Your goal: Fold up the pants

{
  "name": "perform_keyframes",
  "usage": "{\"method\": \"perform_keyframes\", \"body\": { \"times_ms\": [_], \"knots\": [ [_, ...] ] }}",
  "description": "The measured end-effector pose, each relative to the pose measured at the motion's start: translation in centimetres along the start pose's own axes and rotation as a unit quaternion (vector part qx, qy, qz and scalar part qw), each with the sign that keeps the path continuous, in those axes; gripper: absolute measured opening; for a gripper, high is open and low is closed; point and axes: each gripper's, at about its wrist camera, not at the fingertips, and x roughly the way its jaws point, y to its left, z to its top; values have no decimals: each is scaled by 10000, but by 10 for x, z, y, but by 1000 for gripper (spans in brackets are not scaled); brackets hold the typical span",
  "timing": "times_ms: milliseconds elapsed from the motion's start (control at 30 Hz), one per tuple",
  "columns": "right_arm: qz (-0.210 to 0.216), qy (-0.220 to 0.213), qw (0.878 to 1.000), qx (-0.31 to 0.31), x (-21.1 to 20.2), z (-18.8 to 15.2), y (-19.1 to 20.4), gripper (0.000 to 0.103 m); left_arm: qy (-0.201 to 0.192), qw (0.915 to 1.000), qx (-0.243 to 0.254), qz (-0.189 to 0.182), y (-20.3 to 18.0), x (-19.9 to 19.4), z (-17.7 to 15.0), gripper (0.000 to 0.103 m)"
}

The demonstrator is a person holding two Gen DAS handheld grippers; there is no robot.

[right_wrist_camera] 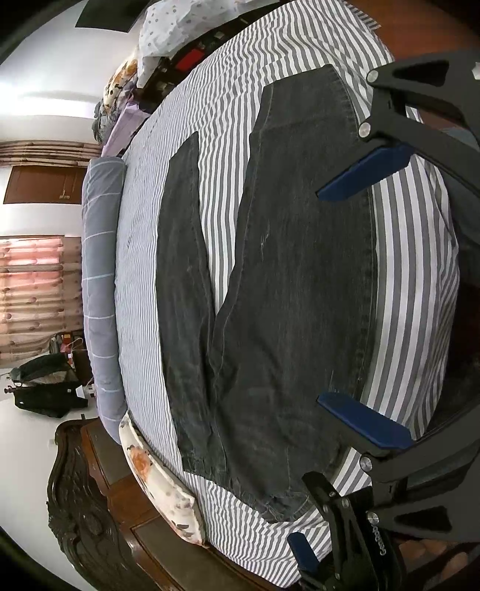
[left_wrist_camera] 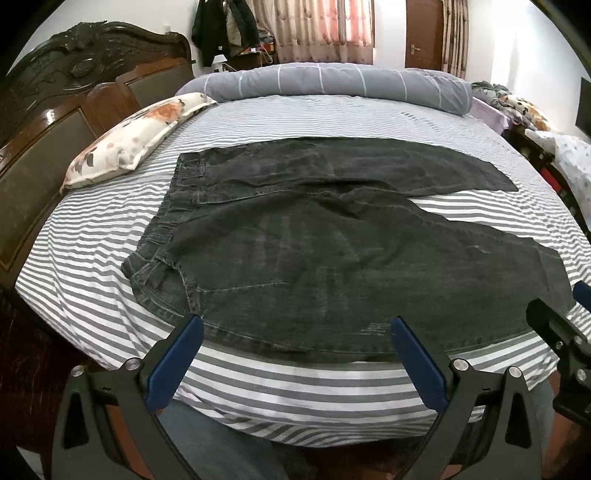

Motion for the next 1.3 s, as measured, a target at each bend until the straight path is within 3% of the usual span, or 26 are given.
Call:
{"method": "perform_keyframes", "body": {
  "times_ms": [1300],
  "knots": [
    [97, -27, 9999, -38, -3, 1, 7, 102, 42, 9999, -16, -133, 1, 2, -3, 100]
  ]
}}
